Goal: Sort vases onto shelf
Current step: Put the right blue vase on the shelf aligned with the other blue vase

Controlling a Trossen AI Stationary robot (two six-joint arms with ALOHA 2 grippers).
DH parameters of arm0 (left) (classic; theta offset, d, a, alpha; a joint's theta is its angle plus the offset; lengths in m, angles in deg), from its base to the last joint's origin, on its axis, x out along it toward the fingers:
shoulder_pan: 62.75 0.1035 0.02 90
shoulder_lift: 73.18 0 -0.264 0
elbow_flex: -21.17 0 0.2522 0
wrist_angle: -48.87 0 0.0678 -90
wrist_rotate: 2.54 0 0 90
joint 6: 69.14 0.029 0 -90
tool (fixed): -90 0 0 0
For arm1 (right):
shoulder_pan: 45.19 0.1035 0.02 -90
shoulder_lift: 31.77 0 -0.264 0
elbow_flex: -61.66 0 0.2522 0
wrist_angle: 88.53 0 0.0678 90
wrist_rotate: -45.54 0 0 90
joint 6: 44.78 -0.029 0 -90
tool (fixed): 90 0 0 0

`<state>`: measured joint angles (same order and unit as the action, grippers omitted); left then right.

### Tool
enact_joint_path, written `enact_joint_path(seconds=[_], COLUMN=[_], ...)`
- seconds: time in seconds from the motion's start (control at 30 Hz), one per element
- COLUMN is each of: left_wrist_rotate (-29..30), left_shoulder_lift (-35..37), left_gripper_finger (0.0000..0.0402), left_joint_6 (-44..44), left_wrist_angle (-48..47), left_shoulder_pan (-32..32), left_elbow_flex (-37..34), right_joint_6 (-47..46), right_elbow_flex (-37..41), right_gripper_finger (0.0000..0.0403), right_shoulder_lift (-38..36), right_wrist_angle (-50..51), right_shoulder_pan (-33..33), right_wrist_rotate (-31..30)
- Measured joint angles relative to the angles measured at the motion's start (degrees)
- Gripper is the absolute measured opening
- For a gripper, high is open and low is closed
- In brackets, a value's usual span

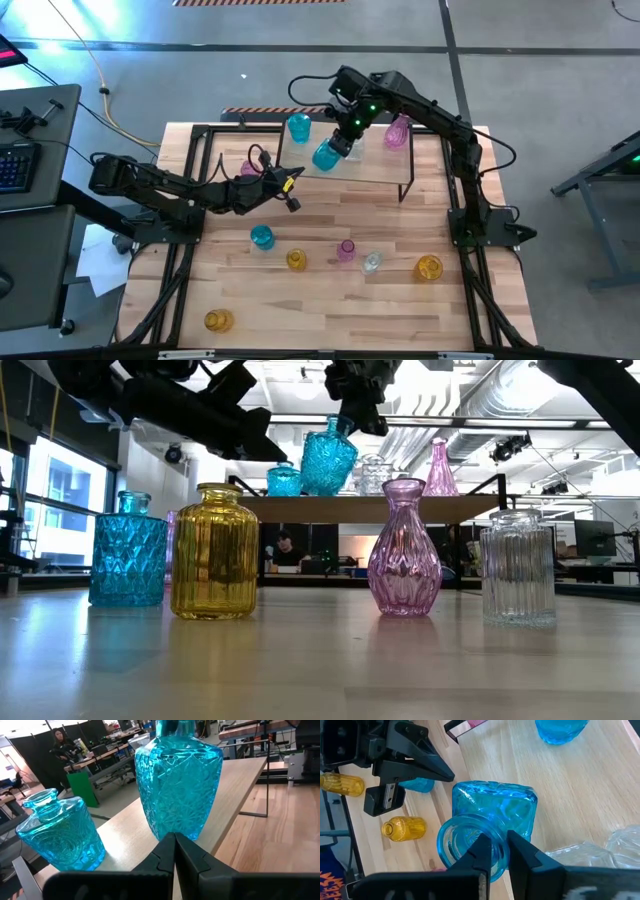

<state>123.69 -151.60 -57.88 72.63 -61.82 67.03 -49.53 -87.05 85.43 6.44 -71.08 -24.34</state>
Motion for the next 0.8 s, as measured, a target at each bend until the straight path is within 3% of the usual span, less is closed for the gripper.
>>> enact_joint_path(seconds=[0.8], left_wrist_rotate=[0.0], left_shoulder_lift=[0.0], left_gripper_finger=[0.0], left_joint_6=[-0.1], left_wrist_angle=[0.0], left_shoulder_pan=[0.0], left_elbow_flex=[0.0], right_joint_6=[0.7], right_elbow_flex=[0.0], right_gripper_finger=[0.0021], right_shoulder_lift=[0.0], right_wrist_angle=[-1.3], right_shoulder_pan=[0.0], right_wrist_rotate=[1.1])
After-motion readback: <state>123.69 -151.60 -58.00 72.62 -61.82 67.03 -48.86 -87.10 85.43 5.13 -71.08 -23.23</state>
